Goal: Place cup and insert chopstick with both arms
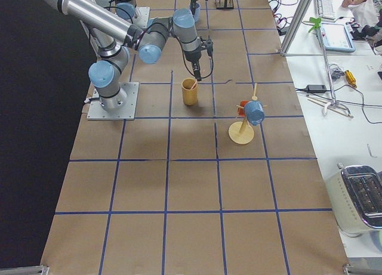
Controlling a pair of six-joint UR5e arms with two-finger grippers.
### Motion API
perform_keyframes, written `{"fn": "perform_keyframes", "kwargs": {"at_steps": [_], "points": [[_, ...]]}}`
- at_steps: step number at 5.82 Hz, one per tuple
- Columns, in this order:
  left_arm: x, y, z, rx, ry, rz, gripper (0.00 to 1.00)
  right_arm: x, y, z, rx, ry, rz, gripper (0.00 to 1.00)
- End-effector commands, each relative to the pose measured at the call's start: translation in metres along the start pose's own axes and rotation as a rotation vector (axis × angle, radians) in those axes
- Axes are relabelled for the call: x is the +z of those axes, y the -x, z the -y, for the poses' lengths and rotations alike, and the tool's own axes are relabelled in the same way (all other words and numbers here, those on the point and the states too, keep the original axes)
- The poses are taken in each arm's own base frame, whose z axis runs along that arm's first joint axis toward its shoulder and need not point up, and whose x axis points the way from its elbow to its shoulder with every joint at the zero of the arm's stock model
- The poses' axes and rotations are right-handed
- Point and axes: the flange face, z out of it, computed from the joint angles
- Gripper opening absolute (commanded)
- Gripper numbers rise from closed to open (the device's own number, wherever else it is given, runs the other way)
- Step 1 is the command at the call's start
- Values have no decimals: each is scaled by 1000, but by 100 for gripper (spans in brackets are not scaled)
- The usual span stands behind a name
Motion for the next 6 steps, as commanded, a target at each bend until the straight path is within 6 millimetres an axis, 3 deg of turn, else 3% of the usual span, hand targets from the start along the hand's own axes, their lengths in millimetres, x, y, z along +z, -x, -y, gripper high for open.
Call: {"fn": "perform_keyframes", "kwargs": {"at_steps": [1,2,3,4,5,6], "points": [[-7,2,4,-7,-26,7,5,0,0,1,2,-15,-4,64],[-25,-5,4,1,-68,16,4,1,0,1,3,-14,-3,53],[-46,-23,21,-39,-106,1,4,1,0,1,3,-12,-3,32],[-74,-84,28,-59,-163,-44,4,0,0,1,5,-16,5,19],[-93,-164,33,-118,-201,-69,6,0,0,2,3,-17,5,13],[-82,-234,38,-194,-199,-82,6,-3,0,4,4,-24,3,10]]}}
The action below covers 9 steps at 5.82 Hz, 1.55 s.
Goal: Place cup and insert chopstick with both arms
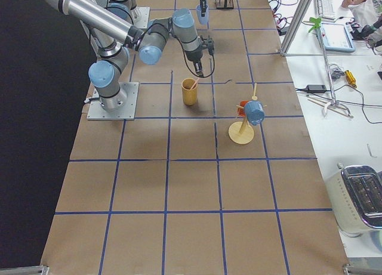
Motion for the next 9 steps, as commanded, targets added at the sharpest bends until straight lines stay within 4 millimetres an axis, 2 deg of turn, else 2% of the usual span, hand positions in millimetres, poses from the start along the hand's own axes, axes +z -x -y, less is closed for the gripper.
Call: {"fn": "perform_keyframes", "kwargs": {"at_steps": [1,2,4,5,6,7,8,9], "points": [[22,-117,-5,-15,-14,-17,6,-11,-1,6,1,-18,-8,9],[26,-139,-7,-15,-18,-20,9,-28,-4,19,0,-13,-6,9],[59,-150,-12,2,25,-2,10,-89,-9,51,44,95,30,9],[61,-151,-10,2,14,-9,15,-120,-9,64,77,147,42,9],[64,-151,-9,5,10,-9,41,-150,-8,71,111,188,52,9],[63,-146,-11,17,1,10,98,-163,7,77,145,200,55,9],[36,-140,2,52,-35,-9,99,-171,44,82,170,190,46,9],[9,-126,21,65,-75,-25,99,-175,67,92,180,188,40,9]]}}
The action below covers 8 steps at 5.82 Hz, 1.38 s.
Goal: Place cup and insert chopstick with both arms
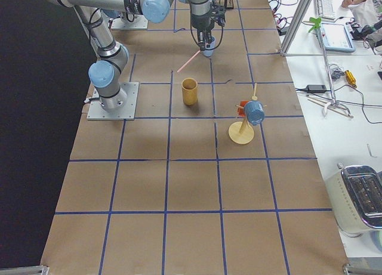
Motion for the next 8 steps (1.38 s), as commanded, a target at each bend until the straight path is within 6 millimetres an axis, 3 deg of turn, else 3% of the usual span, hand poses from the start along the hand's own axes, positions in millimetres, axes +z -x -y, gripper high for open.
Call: {"fn": "perform_keyframes", "kwargs": {"at_steps": [1,2,3,4,5,6,7,8], "points": [[-65,30,27,-15,-29,-8,99,-4,31,13,5,45,-22,9],[-112,66,37,-39,-17,9,99,-3,31,18,5,65,-30,9],[-151,119,44,36,0,24,99,-2,31,18,5,70,-30,9],[-192,155,40,53,-27,29,99,0,32,21,5,67,-28,9],[-192,191,34,45,28,48,99,9,41,37,47,74,-22,9],[-193,205,34,93,48,52,99,2,88,54,26,50,-24,9],[-200,218,36,109,33,58,99,6,149,69,42,30,-55,9],[-202,220,37,104,32,59,99,7,201,78,65,2,-52,9]]}}
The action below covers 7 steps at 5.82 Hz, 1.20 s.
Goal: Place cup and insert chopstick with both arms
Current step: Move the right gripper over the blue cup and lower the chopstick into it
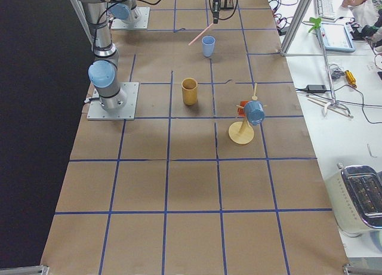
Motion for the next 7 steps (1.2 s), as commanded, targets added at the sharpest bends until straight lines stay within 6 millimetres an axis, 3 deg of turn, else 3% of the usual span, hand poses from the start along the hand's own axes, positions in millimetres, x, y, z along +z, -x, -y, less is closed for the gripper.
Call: {"fn": "perform_keyframes", "kwargs": {"at_steps": [1,2,3,5,6,7], "points": [[1,6,0,1,11,4,99,13,91,12,42,-28,-10,9],[-1,6,-1,-6,5,4,99,34,121,15,62,-52,6,9],[0,6,-1,-8,6,4,99,49,133,20,95,-67,17,9],[-4,7,0,-10,0,4,99,84,145,20,110,-105,23,9],[-4,6,-1,-8,0,4,99,110,142,16,112,-120,11,9],[-8,6,-1,-8,0,4,99,123,142,14,114,-137,20,9]]}}
